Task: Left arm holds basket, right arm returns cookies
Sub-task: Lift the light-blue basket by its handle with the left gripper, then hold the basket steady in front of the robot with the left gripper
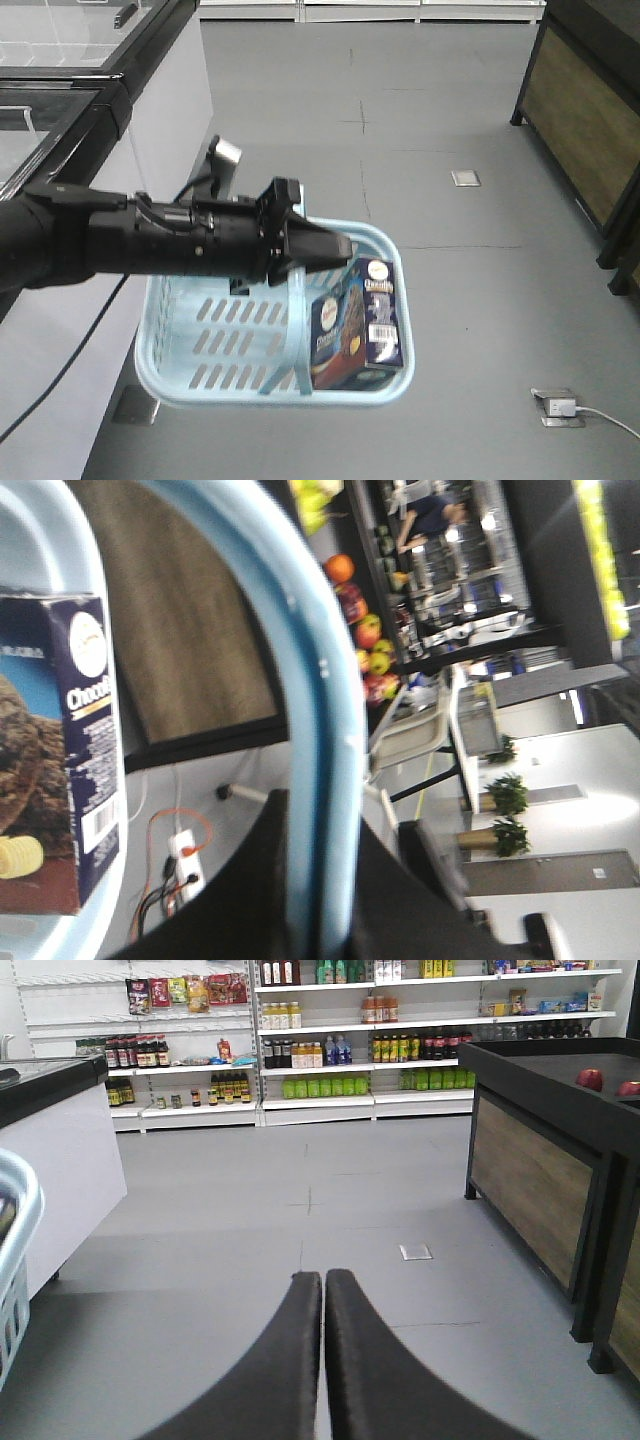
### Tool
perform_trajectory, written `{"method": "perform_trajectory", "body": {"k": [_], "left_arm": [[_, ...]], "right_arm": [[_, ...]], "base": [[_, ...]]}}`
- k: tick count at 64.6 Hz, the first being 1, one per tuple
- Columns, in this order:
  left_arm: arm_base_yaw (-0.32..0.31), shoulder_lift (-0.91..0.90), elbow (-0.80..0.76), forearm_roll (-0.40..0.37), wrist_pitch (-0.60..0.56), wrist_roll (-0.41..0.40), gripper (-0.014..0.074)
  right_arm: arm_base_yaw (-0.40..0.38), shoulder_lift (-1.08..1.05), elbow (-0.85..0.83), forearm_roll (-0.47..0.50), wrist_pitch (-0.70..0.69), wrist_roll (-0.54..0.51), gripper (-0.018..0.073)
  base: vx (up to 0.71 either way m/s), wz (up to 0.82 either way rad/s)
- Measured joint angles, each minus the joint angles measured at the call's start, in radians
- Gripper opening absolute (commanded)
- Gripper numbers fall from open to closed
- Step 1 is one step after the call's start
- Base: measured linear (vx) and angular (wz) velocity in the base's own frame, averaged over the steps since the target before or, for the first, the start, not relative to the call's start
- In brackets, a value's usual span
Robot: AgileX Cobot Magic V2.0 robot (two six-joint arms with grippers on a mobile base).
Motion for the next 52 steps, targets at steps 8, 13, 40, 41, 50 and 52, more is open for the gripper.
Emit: {"method": "perform_trajectory", "body": {"k": [8,13,40,41,50,52], "left_arm": [[-0.028,0.000,0.098,-0.005,-0.026,0.030,-0.0007],[-0.058,0.000,0.129,-0.006,-0.040,0.050,-0.0007],[-0.240,0.000,0.145,-0.026,-0.067,0.087,-0.0007],[-0.242,0.000,0.145,-0.026,-0.068,0.086,-0.0007],[-0.277,0.000,0.145,-0.025,-0.071,0.076,-0.0007],[-0.280,0.000,0.145,-0.025,-0.073,0.075,-0.0007]], "right_arm": [[0.000,0.000,0.000,0.000,0.000,0.000,-0.0008],[0.000,0.000,0.000,0.000,0.000,0.000,-0.0008],[0.000,0.000,0.000,0.000,0.001,0.000,-0.0008],[0.000,0.000,0.000,0.000,0.001,0.000,-0.0008],[0.000,0.000,0.000,0.000,0.001,0.000,-0.0008],[0.000,0.000,0.000,0.000,0.001,0.000,-0.0008]], "base": [[0.00,0.00],[0.00,0.00],[0.00,0.00],[0.00,0.00],[0.00,0.00],[0.00,0.00]]}}
